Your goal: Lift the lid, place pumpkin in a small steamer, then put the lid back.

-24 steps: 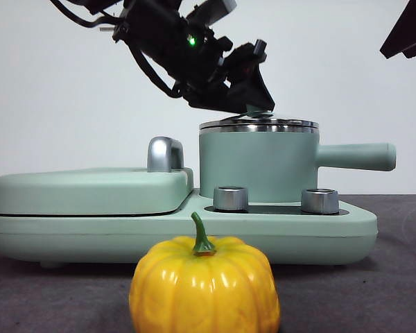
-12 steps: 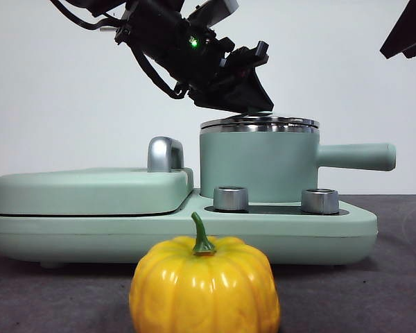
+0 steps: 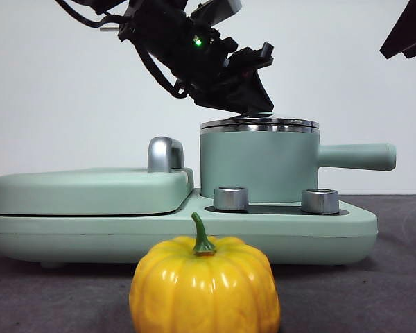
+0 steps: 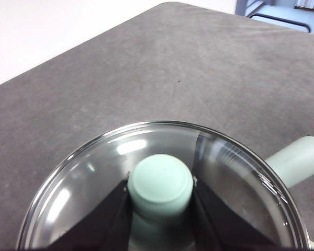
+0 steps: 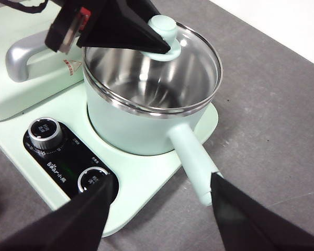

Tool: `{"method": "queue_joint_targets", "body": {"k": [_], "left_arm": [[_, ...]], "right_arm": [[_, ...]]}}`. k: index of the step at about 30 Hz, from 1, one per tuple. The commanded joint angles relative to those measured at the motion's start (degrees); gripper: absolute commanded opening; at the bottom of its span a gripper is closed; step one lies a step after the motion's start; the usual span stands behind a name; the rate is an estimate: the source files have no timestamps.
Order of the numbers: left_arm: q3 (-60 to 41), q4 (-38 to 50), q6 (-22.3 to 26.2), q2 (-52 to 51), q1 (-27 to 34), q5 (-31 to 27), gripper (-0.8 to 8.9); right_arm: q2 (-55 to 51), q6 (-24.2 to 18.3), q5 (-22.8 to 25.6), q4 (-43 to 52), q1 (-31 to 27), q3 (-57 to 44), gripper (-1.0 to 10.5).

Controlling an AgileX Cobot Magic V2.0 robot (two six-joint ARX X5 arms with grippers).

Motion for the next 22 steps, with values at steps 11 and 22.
{"method": "queue_joint_targets", "body": {"k": [11,22], "left_arm": [[1.46,-4.20,-0.15,-8.92,0.02,-1.38,0.08],[1.44,-23.17,-0.26,-18.29,1.84,-5.90,0.10]], "right_arm": [[0.28,0.76,0.00,0.52,0.28,0.96,3.0],[0.26,0.79,-0.04,0.52,0.28,0.96,3.0]]}}
